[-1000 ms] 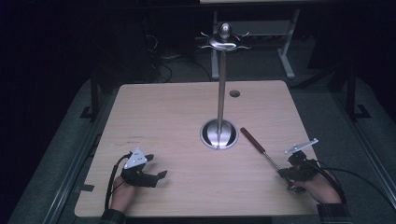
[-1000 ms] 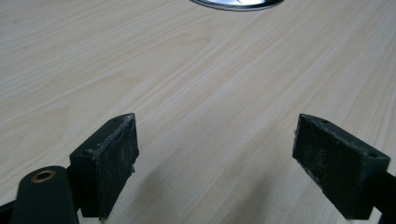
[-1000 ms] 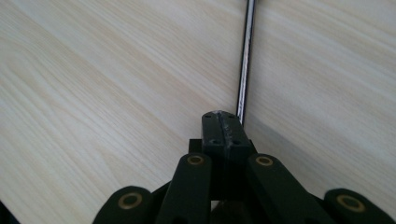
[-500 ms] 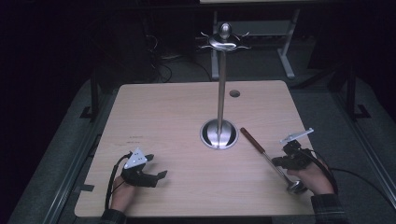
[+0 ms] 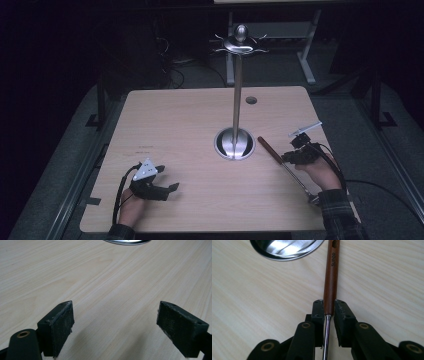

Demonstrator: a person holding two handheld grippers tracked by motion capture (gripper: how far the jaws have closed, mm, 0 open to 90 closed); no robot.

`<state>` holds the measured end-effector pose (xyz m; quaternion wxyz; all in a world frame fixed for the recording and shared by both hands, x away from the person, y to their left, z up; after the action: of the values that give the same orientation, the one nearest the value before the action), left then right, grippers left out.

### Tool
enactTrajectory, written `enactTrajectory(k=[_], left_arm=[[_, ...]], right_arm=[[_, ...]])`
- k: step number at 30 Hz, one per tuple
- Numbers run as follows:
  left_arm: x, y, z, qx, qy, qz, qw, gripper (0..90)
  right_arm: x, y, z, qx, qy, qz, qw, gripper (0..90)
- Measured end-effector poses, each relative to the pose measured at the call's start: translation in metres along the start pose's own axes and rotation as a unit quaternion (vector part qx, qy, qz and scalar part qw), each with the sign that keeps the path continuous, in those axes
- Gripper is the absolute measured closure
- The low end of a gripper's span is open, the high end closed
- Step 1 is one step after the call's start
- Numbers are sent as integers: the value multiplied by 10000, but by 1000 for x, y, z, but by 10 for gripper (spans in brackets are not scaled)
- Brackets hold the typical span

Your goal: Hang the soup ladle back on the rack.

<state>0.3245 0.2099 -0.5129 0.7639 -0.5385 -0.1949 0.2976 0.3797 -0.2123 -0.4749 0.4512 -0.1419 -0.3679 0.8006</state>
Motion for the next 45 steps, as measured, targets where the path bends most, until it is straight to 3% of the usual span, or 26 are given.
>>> enactTrajectory(k=[6,14,18,36,45], left_arm=[[0,0,1,13,9,7,10000,140],[0,0,1,16,6,12,10000,139],[0,0,1,12,9,9,10000,140],[0,0,1,10,9,6,10000,140],[0,0,1,10,9,4,10000,140]], right_arm=[[-4,-5,-19,381,119,46,9992,726],[-3,-6,-38,951,44,121,9954,684],[-3,-4,-43,1070,78,163,9941,681],[-1,-1,-51,1283,184,303,9911,714],[-2,-1,-50,1210,303,65,9922,737]])
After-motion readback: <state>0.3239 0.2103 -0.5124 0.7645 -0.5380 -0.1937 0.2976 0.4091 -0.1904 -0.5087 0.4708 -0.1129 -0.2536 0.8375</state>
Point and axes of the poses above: each handheld gripper's, and its own axes: z roughly backward along the jaws, y roughly out of its underside, x roughly to its left, the point moved 7 cm from there along -z, roughly forward along the jaws, and after that the axes turned 15 degrees about -x, right-handed, at the moved point
